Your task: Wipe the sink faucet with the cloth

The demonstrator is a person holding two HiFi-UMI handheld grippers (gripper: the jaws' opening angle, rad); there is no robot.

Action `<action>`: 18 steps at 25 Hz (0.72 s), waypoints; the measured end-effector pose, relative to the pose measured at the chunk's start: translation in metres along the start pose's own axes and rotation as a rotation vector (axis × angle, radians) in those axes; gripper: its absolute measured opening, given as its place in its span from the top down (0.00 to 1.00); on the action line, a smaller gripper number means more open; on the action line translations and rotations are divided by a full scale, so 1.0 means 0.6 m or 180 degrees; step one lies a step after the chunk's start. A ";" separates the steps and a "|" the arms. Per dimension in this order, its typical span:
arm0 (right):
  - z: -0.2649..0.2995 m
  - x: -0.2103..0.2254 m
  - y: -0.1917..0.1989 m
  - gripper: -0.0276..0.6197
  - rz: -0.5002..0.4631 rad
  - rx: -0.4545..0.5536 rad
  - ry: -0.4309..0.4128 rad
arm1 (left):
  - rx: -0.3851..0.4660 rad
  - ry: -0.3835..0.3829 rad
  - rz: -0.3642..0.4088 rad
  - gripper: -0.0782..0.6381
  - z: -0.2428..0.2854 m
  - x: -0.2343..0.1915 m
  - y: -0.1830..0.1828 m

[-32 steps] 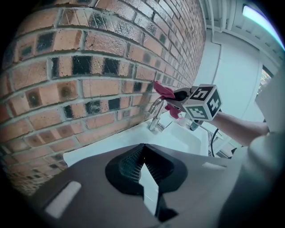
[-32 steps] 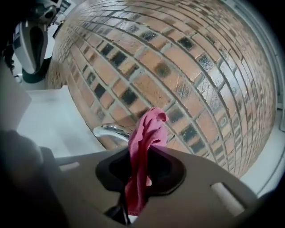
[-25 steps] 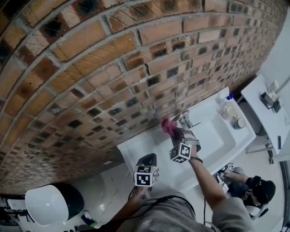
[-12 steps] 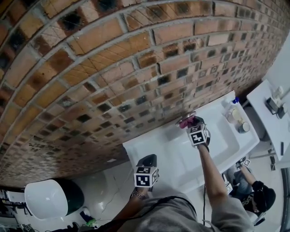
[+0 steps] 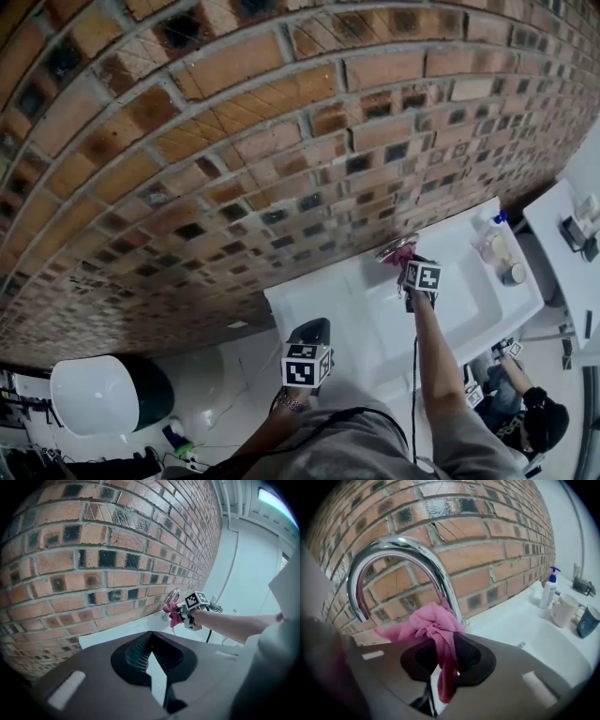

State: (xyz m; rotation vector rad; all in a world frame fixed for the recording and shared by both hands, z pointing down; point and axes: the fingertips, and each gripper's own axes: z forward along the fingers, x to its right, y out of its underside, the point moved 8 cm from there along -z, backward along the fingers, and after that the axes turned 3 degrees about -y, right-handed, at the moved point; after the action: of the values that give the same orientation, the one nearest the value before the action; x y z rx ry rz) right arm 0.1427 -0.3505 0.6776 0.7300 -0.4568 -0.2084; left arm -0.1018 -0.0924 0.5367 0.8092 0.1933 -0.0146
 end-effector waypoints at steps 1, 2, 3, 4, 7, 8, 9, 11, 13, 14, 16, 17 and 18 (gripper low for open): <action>-0.003 0.009 0.008 0.86 0.0006 -0.0028 0.0092 | 0.0021 -0.0007 -0.0004 0.87 -0.006 0.002 0.000; -0.008 0.020 0.014 0.86 0.0037 -0.0038 0.0199 | 0.0040 -0.0019 -0.0002 0.87 -0.011 0.003 0.001; -0.013 0.035 0.019 0.86 0.0098 -0.0031 0.0315 | 0.0050 -0.0037 0.0000 0.87 -0.017 0.003 0.003; -0.019 0.053 0.026 0.86 0.0171 -0.0002 0.0432 | 0.0044 -0.0057 -0.0003 0.87 -0.022 0.002 0.008; -0.057 0.103 0.045 0.87 0.0319 0.0155 0.0721 | -0.0029 -0.0089 -0.0046 0.87 -0.041 0.008 0.038; -0.077 0.108 0.051 0.86 0.0306 0.0197 0.0812 | -0.0056 -0.0089 -0.0052 0.87 -0.048 0.011 0.050; -0.098 0.107 0.059 0.86 0.0289 0.0234 0.0876 | -0.0081 -0.0084 -0.0050 0.87 -0.054 0.013 0.061; -0.136 0.087 0.078 0.87 0.0344 0.0333 0.0834 | -0.0105 -0.0051 -0.0014 0.87 -0.060 0.017 0.077; -0.179 0.042 0.099 0.86 0.0411 0.0489 0.0574 | -0.0094 0.0015 0.0037 0.87 -0.063 0.023 0.086; -0.204 0.011 0.115 0.87 0.0444 0.0557 0.0400 | -0.0081 0.0057 0.0059 0.87 -0.067 0.028 0.091; -0.255 -0.059 0.163 0.86 0.0521 0.0629 0.0050 | -0.0043 0.0160 0.0102 0.87 -0.084 0.040 0.102; -0.280 -0.095 0.191 0.86 0.0554 0.0639 -0.0098 | -0.0014 0.0218 0.0125 0.87 -0.095 0.045 0.108; -0.305 -0.132 0.219 0.86 0.0580 0.0643 -0.0224 | 0.0023 0.0275 0.0150 0.87 -0.108 0.050 0.114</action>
State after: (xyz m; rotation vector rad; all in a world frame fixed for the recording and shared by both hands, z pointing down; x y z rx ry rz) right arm 0.1624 -0.1193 0.6218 0.8752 -0.6144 -0.0168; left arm -0.0774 0.0034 0.5368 0.8219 0.2556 0.0643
